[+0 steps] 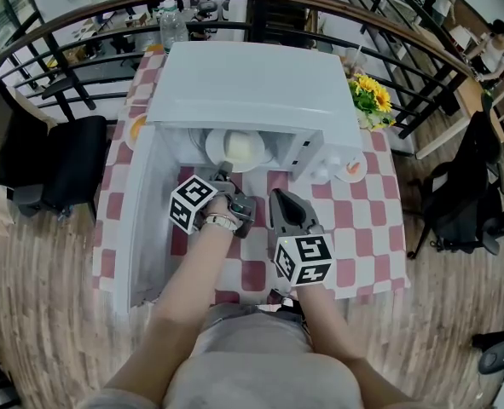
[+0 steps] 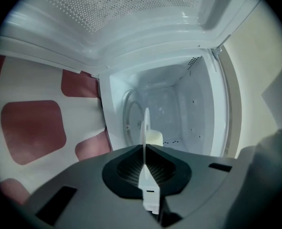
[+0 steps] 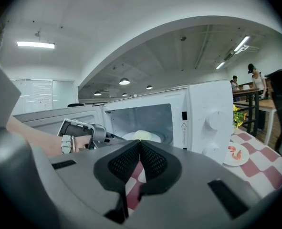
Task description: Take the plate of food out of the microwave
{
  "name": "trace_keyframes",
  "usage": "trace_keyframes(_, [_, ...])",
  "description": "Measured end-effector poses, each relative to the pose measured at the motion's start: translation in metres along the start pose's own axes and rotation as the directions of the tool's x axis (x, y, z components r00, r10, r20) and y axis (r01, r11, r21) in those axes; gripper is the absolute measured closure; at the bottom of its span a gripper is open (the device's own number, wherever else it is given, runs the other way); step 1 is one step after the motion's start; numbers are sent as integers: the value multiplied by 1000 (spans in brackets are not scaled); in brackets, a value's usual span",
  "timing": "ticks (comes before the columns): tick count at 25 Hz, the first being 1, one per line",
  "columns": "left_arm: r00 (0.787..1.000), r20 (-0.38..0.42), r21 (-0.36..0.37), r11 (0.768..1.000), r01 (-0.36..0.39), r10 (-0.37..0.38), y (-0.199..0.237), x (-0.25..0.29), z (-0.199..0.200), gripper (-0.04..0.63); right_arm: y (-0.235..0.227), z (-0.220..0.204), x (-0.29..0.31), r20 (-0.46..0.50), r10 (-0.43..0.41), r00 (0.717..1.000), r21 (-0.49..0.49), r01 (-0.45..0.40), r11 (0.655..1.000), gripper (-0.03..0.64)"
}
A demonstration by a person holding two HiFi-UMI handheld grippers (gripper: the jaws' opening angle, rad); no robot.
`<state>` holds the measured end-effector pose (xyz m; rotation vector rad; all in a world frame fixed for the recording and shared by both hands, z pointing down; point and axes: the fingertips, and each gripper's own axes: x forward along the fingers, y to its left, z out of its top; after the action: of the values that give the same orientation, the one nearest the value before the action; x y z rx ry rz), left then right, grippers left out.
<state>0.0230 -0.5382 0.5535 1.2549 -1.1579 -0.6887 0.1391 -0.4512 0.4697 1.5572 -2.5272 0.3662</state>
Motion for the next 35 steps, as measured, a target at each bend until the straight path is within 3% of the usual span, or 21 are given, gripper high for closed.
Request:
trace_keyframes(21, [993, -13, 21, 993, 114, -114, -34, -48, -25, 578, 11, 13, -26, 72, 29, 997, -91, -22, 996, 592])
trace_keyframes(35, [977, -23, -13, 977, 211, -211, -55, -85, -40, 578, 23, 27, -42, 122, 40, 992, -122, -25, 992, 592])
